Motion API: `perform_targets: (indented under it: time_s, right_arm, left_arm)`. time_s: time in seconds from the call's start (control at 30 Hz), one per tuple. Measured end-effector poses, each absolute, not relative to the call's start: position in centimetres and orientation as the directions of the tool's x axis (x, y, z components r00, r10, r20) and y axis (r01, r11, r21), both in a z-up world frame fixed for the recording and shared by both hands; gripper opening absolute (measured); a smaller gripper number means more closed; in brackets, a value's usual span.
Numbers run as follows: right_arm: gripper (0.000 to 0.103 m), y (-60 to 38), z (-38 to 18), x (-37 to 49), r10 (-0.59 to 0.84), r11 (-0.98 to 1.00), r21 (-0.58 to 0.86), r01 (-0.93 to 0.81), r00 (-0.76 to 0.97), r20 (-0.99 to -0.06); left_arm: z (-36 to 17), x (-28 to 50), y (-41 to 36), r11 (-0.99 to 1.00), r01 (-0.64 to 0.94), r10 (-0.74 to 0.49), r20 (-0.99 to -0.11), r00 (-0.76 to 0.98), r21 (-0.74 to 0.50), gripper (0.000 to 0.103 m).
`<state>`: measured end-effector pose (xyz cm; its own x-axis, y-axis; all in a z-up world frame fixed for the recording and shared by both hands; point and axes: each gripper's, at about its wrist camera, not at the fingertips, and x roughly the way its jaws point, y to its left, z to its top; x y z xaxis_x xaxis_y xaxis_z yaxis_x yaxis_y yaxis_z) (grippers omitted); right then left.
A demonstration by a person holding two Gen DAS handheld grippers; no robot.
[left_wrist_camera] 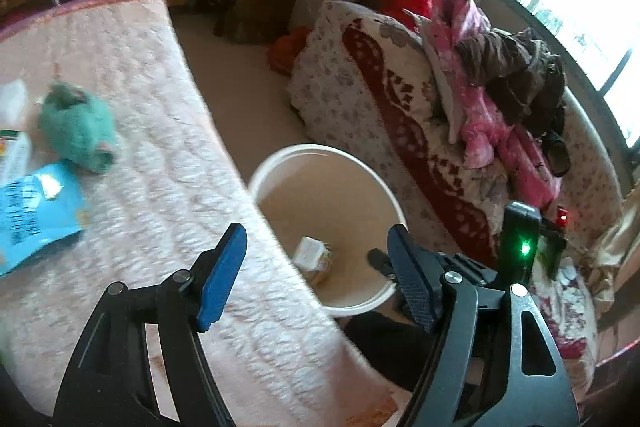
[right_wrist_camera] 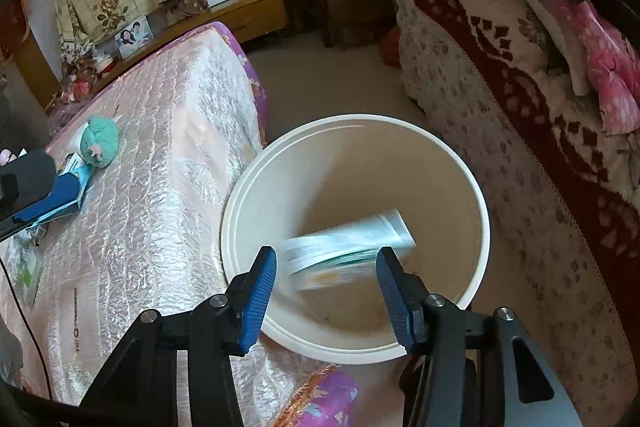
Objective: Collect trash
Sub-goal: 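Move both open tools back over the trash on the bed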
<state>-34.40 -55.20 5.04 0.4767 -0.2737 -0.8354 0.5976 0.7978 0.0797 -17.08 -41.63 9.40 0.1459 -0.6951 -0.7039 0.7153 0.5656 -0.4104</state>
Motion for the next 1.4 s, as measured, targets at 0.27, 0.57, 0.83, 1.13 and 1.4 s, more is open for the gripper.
perform_targets:
  time_s: [0.27,0.57,0.83,1.13,1.4]
  right_arm:
    - [0.067,-53.3,6.3,-33.7,-0.274,0.824,0.078,0.562,0.514,-0.813]
    - [0.076,-49.1,9.0,-31.7,-0.258,0.865,0.070,0.497,0.561,-0.787]
    - [0.081,-43.4,10.2,-28.3,-0.166,0.926,0.080,0.369,0.588,-0.792]
    - [0.081,-38.2,9.9,-25.6,-0.071,0.957,0.116,0.265,0.604,-0.794]
    - [0.081,-34.5,10.2,-23.6,-0.048,0.974,0.100,0.202,0.620,-0.783]
  left_arm:
    - [10.6,-17.2,-35.9,0.669,0.691,-0.623,-0.714,0.321,-0.273,0.072]
    - [11.7,-16.9,-28.3,0.721,0.640,-0.600,-0.702,0.384,-0.266,0.072]
    - [12.3,-16.7,-20.6,0.792,0.575,-0.524,-0.710,0.471,-0.204,0.072]
    - [11.6,-16.1,-12.0,0.873,0.460,-0.421,-0.723,0.547,-0.161,0.072]
    - [11.2,-16.4,-8.7,0.907,0.398,-0.373,-0.704,0.604,-0.139,0.072]
